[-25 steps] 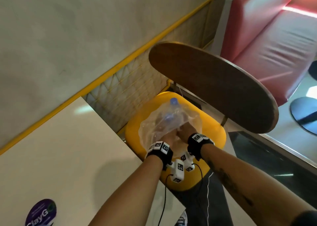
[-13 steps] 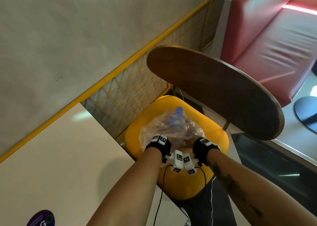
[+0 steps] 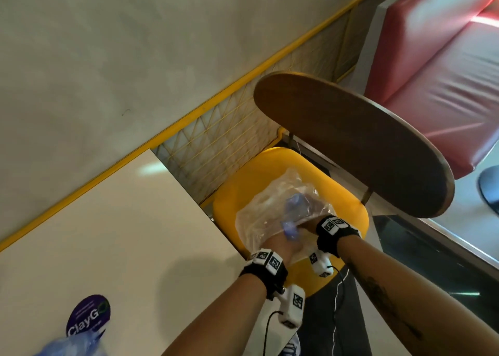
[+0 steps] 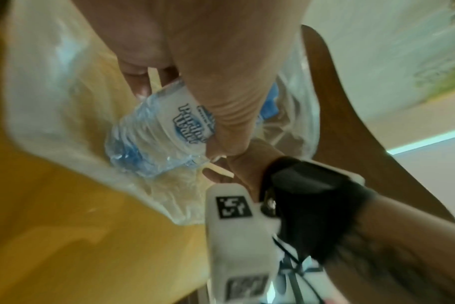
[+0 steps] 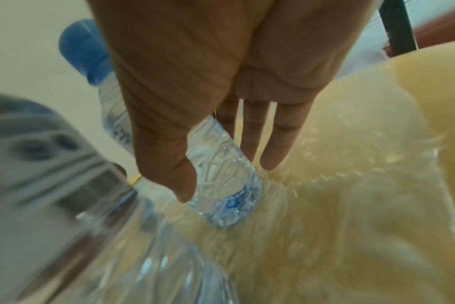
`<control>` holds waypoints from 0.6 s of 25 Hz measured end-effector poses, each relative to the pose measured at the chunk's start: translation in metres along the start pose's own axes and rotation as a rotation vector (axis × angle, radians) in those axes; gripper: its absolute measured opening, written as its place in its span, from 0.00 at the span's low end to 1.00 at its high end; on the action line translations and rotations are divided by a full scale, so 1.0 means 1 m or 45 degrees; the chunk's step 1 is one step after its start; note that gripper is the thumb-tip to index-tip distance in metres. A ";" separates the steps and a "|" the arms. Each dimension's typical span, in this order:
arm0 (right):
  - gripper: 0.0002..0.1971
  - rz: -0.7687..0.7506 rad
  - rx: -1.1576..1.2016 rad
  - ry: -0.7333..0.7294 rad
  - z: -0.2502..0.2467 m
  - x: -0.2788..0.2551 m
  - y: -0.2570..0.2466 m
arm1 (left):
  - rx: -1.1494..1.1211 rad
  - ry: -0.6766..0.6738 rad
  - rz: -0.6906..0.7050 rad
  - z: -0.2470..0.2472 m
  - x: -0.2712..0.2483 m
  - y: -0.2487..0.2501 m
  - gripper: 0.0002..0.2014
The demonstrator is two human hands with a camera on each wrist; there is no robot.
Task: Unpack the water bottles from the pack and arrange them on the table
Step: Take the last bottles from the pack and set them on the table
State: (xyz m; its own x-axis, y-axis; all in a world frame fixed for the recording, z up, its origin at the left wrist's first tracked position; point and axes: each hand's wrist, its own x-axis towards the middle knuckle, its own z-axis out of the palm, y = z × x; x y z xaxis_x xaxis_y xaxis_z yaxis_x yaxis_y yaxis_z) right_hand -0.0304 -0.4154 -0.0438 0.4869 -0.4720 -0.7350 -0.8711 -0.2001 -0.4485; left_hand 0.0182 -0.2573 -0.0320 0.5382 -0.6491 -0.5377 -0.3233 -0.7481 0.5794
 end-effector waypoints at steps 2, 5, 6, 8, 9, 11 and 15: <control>0.59 -0.157 -0.356 0.012 0.004 -0.011 0.000 | 0.026 -0.034 0.163 -0.006 -0.029 -0.001 0.19; 0.39 -0.363 -0.672 0.085 0.015 -0.016 0.012 | -0.028 -0.110 0.420 -0.028 -0.077 -0.002 0.25; 0.35 -0.419 -0.664 0.092 0.019 -0.026 0.018 | -0.070 -0.093 0.476 -0.039 -0.097 -0.005 0.26; 0.36 -0.497 -0.494 0.120 0.029 -0.054 0.035 | -0.125 0.005 0.513 -0.063 -0.141 -0.019 0.28; 0.36 -0.531 -0.413 0.131 0.037 -0.069 0.040 | -0.151 0.073 0.492 -0.077 -0.161 -0.034 0.29; 0.32 -0.589 -0.329 0.141 0.053 -0.116 0.042 | -0.158 0.216 0.413 -0.101 -0.196 -0.071 0.31; 0.28 -0.684 -0.289 0.060 0.099 -0.181 0.031 | -0.106 0.522 0.118 -0.150 -0.253 -0.170 0.35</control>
State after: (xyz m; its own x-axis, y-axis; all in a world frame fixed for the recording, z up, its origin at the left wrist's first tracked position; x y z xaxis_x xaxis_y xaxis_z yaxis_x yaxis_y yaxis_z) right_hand -0.1391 -0.2518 0.0247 0.8651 -0.2902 -0.4092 -0.4977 -0.5984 -0.6278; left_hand 0.0534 0.0551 0.0974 0.7801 -0.5919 -0.2026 -0.3299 -0.6644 0.6706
